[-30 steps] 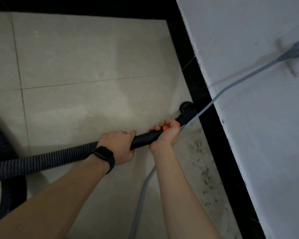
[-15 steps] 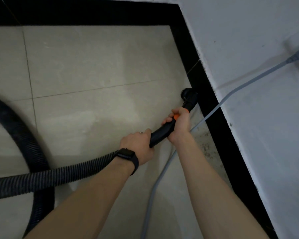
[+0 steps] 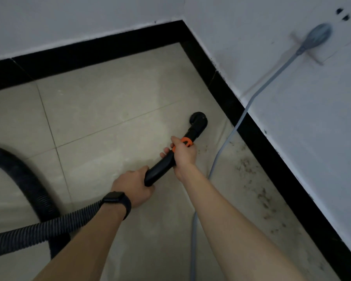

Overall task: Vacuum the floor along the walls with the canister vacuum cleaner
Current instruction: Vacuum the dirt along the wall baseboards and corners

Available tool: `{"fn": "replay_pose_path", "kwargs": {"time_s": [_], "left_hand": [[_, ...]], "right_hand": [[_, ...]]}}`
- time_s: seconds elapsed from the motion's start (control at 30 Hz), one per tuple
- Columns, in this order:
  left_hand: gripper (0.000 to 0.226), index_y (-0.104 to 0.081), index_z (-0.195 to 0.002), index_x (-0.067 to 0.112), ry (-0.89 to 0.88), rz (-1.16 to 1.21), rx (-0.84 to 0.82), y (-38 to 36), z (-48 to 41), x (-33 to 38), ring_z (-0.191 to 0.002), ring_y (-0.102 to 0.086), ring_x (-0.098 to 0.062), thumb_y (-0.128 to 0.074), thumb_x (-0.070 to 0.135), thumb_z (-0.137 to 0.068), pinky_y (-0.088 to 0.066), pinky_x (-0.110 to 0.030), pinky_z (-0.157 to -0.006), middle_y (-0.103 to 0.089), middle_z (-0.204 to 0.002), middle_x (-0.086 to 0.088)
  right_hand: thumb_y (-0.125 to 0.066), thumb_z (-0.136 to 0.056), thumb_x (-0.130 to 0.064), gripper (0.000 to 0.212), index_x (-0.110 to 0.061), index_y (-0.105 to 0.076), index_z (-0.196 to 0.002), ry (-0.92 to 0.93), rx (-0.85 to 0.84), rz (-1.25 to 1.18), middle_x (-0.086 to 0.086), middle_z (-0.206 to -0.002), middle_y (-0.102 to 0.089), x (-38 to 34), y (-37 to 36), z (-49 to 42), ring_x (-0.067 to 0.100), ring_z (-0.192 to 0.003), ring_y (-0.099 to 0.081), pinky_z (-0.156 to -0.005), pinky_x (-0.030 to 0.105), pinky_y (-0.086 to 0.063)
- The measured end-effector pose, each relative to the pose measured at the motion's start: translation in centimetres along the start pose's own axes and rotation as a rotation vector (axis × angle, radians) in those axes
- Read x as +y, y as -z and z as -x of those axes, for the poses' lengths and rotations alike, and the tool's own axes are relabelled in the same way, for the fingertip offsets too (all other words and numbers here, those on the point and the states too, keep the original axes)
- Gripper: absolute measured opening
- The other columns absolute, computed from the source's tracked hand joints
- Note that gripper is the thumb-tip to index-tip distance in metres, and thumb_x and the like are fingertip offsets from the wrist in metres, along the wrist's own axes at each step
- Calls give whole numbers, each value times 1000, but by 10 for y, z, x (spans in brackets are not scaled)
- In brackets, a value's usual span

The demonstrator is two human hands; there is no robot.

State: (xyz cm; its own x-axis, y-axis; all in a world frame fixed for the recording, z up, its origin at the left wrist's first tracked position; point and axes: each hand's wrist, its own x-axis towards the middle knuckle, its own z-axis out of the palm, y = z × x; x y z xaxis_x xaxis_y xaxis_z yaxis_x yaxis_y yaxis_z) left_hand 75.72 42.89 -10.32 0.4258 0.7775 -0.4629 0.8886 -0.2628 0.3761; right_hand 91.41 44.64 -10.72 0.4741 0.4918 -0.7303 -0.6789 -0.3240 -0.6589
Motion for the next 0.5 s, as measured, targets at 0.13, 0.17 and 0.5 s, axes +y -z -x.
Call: {"fn": "replay_pose_path", "kwargs": {"time_s": [0.13, 0.17, 0.5], "left_hand": [[17, -47, -93, 34, 15, -52, -17, 3, 14, -15, -73, -61, -23, -60, 39, -82, -50, -30, -64, -61, -80, 4], [18, -47, -92, 34, 24, -66, -18, 5, 17, -19, -74, -61, -23, -60, 39, -82, -50, -30, -65, -61, -81, 4], [17, -48, -90, 37, 73, -171, -23, 19, 56, -56, -71, -60, -17, -62, 43, -82, -48, -28, -61, -59, -76, 10]], "right_hand": [[-68, -95, -11, 48, 2, -45, -134, -5, 10, 2, 12, -82, -54, 16, -3, 16, 15, -44, -57, -51, 33, -56], [-68, -95, -12, 46, 0, -43, -133, -16, 9, 1, 12, -83, -55, 19, -4, 21, 15, -44, -58, -51, 33, -56], [-69, -98, -20, 50, -9, -36, -134, -124, -23, -66, 6, -83, -58, 54, -12, 65, 14, -52, -63, -69, 38, -61]]}}
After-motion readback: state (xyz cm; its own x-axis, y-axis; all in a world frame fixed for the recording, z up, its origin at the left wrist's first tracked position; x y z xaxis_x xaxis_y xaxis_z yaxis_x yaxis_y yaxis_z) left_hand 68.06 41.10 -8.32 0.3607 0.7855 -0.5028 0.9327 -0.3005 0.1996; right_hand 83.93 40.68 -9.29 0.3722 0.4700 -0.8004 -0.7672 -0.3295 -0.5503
